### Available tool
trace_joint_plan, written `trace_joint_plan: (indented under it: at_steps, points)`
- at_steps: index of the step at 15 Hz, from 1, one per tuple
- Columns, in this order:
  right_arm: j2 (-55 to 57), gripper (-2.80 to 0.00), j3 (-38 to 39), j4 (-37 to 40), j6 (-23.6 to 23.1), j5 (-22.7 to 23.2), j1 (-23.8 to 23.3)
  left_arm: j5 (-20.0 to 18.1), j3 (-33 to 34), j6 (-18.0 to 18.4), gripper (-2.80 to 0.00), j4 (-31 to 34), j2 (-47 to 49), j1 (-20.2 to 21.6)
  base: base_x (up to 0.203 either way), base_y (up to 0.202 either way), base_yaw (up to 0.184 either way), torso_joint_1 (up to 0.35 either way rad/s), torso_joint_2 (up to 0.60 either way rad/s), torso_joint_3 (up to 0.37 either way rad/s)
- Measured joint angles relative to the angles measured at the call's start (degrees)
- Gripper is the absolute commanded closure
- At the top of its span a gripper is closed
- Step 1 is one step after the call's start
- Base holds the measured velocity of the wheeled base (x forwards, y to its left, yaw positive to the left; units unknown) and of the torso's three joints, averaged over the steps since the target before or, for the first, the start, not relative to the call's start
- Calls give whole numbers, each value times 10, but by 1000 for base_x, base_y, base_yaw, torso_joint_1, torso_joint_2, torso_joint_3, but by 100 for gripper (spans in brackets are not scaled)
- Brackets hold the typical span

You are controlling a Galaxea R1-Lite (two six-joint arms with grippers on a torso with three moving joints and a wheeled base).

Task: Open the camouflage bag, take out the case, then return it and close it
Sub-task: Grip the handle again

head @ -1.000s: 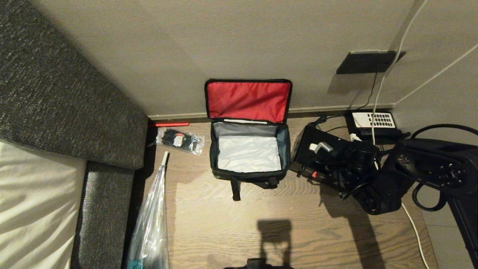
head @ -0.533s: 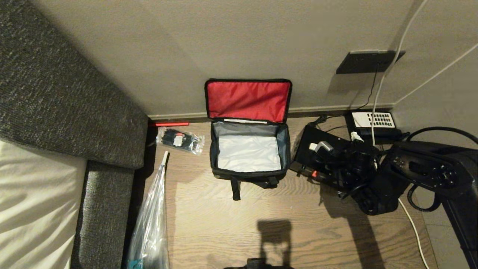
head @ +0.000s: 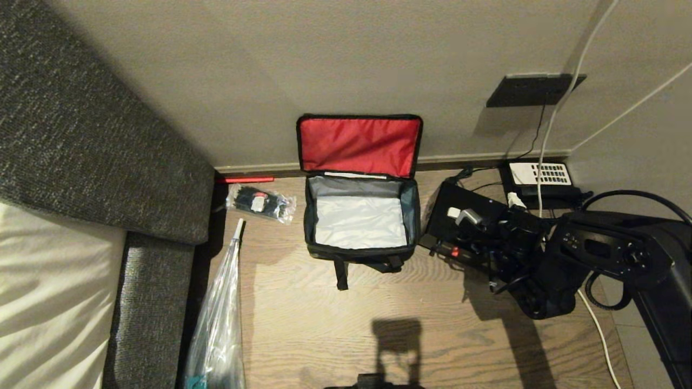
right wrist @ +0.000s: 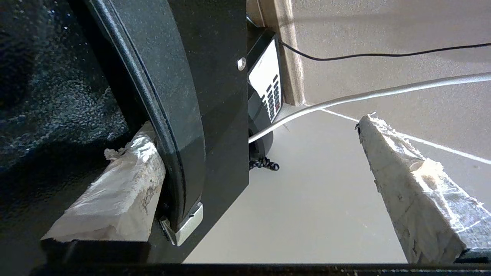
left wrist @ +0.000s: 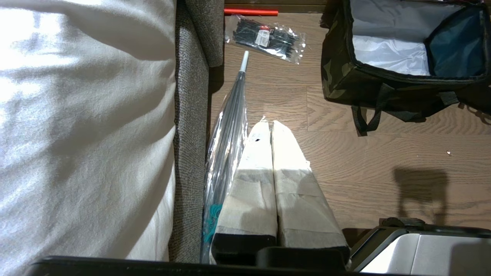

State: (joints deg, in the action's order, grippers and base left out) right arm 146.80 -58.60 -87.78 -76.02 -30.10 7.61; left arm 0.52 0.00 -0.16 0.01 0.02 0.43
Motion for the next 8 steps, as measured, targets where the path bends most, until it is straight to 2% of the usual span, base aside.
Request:
trace_joint_plan:
  at_steps: [2, 3, 8]
  points:
    - [2, -280, 6, 0, 4, 0, 0, 0, 0, 0, 0, 0, 0, 0, 0, 0, 0, 0, 0, 0]
    - [3, 0, 11, 2, 6, -1, 0, 0, 0, 0, 0, 0, 0, 0, 0, 0, 0, 0, 0, 0]
    - [9, 0, 17, 8, 19, -5, 0, 0, 0, 0, 0, 0, 0, 0, 0, 0, 0, 0, 0, 0]
